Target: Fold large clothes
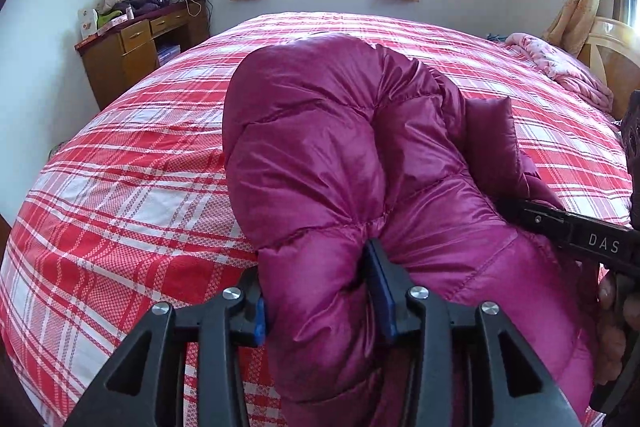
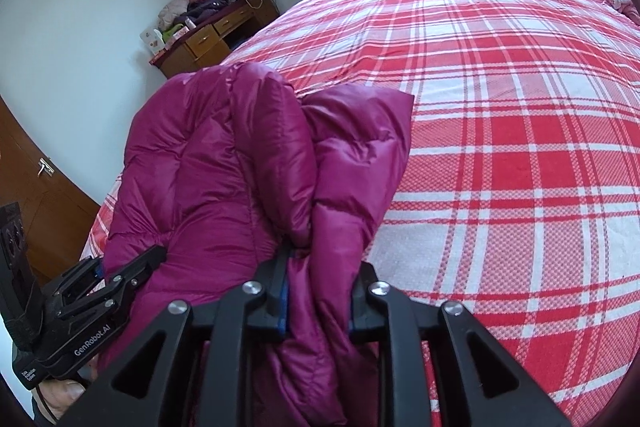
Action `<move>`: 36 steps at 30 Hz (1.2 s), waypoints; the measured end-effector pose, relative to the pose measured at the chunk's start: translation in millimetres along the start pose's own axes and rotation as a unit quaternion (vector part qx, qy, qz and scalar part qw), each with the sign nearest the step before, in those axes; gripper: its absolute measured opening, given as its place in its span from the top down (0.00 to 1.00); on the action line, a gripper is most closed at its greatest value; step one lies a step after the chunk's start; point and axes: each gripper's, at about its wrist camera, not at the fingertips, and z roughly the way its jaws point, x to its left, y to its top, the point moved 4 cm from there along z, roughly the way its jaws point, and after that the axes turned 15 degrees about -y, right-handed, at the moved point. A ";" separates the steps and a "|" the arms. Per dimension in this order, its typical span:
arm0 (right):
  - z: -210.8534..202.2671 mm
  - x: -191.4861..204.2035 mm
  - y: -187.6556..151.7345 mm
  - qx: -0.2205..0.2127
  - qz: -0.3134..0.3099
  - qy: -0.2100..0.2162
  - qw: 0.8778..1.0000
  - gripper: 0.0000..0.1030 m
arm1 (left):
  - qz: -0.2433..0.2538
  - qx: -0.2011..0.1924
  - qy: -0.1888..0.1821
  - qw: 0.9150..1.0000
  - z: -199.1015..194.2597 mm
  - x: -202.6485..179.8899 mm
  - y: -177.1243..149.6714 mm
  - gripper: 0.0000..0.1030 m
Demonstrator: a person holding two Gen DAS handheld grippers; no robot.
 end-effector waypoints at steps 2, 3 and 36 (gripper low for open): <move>1.0 0.0 -0.1 0.002 -0.001 -0.003 1.000 0.76 | -0.001 -0.002 0.002 1.000 -0.1 0.1 -0.9 0.56; 1.4 0.5 -0.2 0.002 -0.002 -0.005 1.000 0.76 | 0.000 -0.003 0.003 1.000 0.1 0.2 -1.4 0.55; -148.8 4.7 -22.3 -0.148 -0.005 -0.097 0.984 0.22 | 0.033 -0.103 0.030 0.994 -136.9 -25.4 6.5 0.26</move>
